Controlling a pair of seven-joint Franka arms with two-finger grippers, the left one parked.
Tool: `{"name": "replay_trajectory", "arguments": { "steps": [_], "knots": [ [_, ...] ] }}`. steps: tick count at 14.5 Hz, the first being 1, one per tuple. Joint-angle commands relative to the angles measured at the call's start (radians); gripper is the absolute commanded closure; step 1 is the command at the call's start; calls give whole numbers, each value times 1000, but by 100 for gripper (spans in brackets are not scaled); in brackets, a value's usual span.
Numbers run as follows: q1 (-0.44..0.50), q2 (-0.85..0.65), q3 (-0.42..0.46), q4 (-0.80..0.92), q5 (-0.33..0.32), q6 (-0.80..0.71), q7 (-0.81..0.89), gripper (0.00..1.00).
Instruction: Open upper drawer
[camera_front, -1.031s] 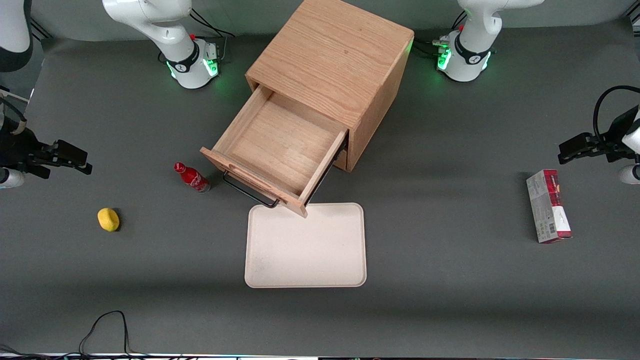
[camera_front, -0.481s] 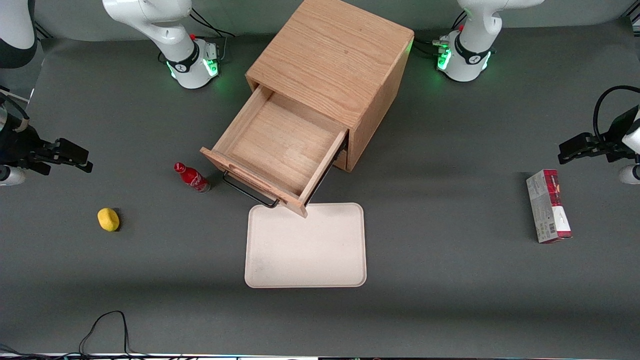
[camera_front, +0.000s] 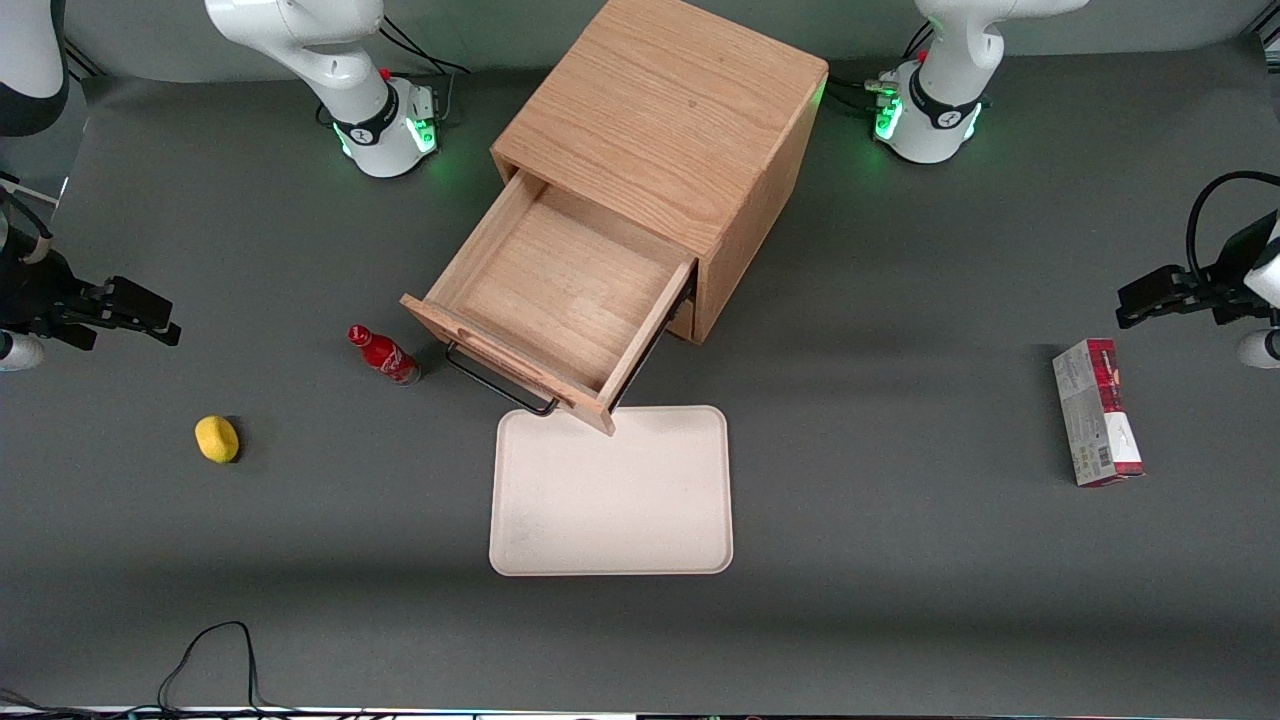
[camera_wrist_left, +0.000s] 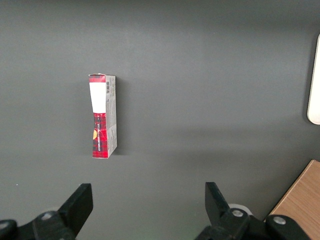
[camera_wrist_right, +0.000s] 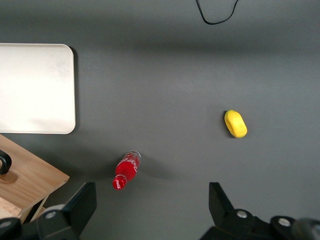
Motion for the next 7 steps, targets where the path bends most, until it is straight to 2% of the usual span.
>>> {"name": "replay_trajectory", "arguments": {
  "steps": [1, 7],
  "knots": [
    [1, -16, -1, -3, -12, 1, 27, 0],
    [-1, -14, -12, 0, -12, -5, 26, 0]
  ]
}}
